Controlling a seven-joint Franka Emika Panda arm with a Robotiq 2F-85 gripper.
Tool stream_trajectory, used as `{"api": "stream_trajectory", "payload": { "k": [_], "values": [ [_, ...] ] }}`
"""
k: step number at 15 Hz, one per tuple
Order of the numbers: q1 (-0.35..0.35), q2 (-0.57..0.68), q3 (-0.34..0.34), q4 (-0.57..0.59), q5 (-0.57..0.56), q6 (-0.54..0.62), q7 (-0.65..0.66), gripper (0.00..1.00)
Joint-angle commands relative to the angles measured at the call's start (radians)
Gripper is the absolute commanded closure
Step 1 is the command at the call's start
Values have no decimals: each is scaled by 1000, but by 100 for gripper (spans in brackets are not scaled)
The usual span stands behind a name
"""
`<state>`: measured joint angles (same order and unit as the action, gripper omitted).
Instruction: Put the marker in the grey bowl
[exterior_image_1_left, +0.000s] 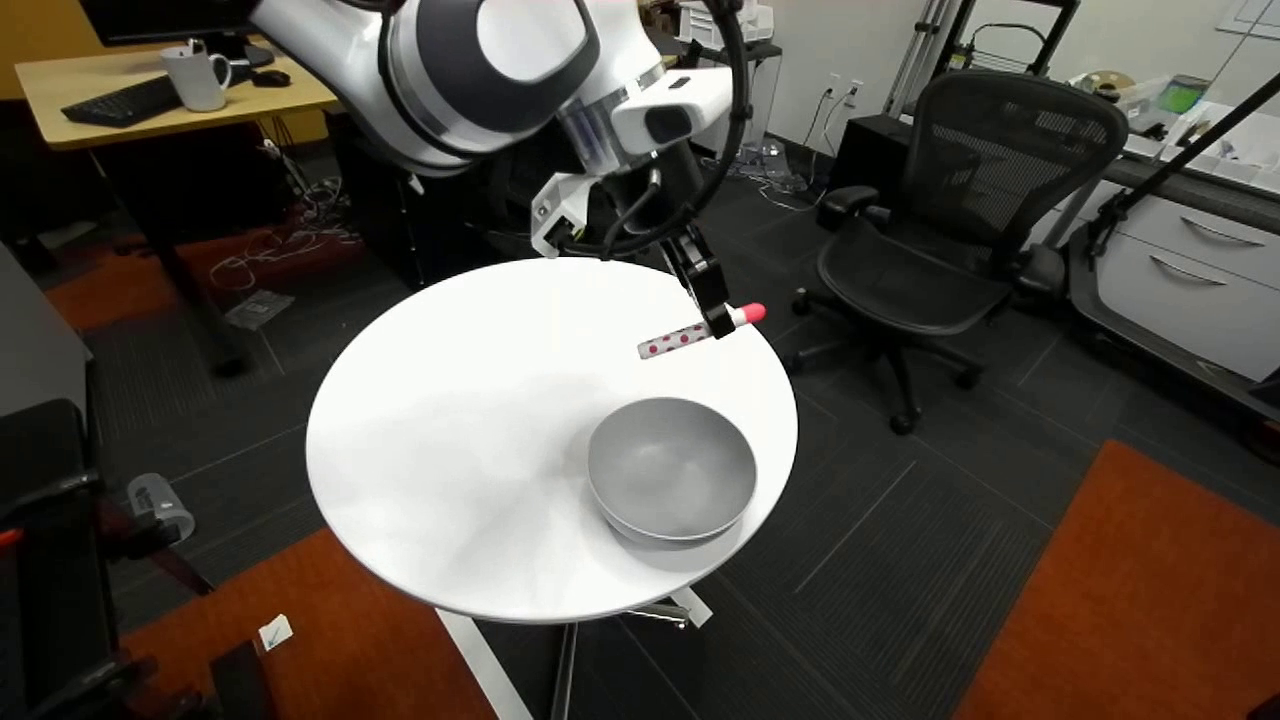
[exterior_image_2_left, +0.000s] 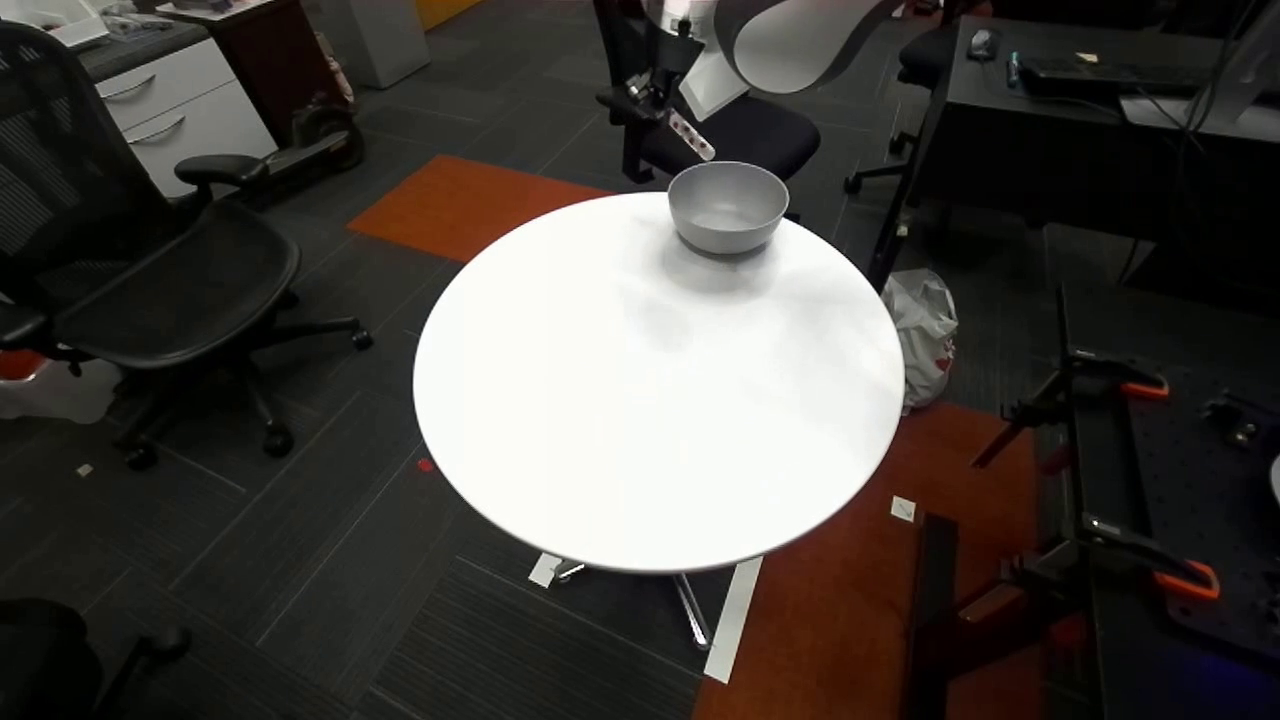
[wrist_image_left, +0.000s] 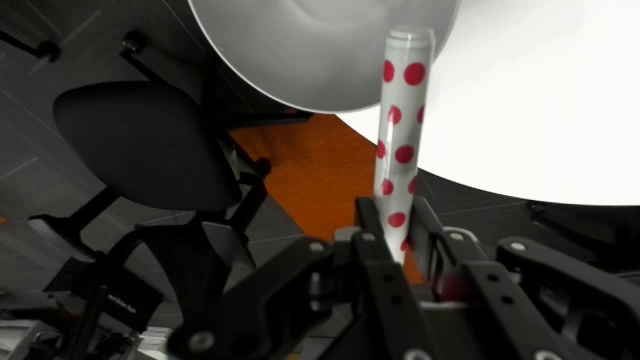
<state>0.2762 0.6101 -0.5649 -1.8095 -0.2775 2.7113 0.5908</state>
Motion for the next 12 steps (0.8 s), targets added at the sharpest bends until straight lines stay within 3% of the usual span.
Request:
{"api": "stream_trajectory", "payload": {
  "k": [1,12],
  "values": [
    [-24,41,-10,52,-29,-80,66,95],
    [-121,55,56,82,-14,-190,61,95]
  ]
}}
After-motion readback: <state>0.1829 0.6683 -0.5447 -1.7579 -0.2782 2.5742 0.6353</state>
